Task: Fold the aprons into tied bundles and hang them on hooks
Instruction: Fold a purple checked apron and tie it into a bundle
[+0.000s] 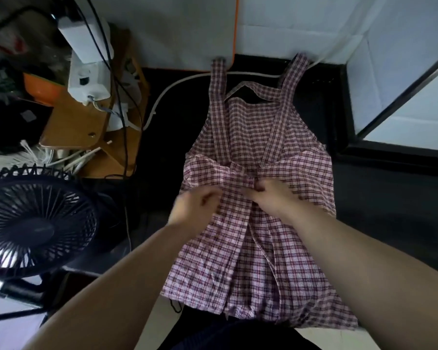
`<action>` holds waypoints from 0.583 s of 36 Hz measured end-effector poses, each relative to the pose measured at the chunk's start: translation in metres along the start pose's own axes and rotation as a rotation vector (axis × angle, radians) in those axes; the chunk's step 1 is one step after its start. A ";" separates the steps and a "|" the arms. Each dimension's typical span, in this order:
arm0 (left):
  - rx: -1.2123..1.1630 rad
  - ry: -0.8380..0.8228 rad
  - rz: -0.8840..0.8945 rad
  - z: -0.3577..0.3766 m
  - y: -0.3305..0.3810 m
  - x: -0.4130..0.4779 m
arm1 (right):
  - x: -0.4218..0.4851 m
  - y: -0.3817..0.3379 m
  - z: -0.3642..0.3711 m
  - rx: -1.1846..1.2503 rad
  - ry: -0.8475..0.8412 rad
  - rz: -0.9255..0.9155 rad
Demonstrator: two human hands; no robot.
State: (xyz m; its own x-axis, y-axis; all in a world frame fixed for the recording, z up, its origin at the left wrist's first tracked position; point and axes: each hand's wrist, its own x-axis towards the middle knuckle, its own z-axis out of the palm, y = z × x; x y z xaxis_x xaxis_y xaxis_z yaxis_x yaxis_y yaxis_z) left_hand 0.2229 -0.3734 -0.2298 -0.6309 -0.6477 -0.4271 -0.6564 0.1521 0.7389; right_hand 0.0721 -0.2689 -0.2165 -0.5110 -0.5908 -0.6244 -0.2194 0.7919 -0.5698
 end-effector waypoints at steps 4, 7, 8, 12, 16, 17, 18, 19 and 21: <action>0.146 0.392 -0.109 -0.031 -0.015 0.006 | 0.011 -0.005 0.008 0.031 0.039 0.017; 0.228 0.188 -0.258 -0.038 -0.026 0.009 | 0.014 -0.013 0.011 0.058 0.071 0.014; 0.197 0.129 -0.264 -0.036 -0.029 0.010 | 0.013 -0.016 0.010 0.073 0.078 0.015; -0.030 0.072 -0.332 -0.033 -0.034 0.008 | 0.017 -0.019 0.010 0.088 0.124 -0.024; -0.066 0.152 -0.277 -0.037 -0.036 0.007 | 0.020 -0.018 0.010 0.133 0.147 -0.039; -0.064 0.201 -0.259 -0.039 -0.036 0.007 | 0.019 -0.019 0.010 0.165 0.152 -0.049; -0.052 0.248 -0.245 -0.040 -0.034 0.007 | 0.017 -0.021 0.009 0.190 0.162 -0.055; -0.024 0.276 -0.243 -0.040 -0.034 0.007 | 0.015 -0.023 0.008 0.232 0.171 -0.052; 0.070 0.241 -0.263 -0.038 -0.034 0.008 | 0.017 -0.024 0.008 0.328 0.166 -0.052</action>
State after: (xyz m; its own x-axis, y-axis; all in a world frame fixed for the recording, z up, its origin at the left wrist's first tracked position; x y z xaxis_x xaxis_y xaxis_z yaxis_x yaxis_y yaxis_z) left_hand 0.2559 -0.4121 -0.2389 -0.3268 -0.8276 -0.4564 -0.8151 0.0024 0.5794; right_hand 0.0755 -0.2991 -0.2182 -0.6396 -0.5748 -0.5104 0.0154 0.6543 -0.7561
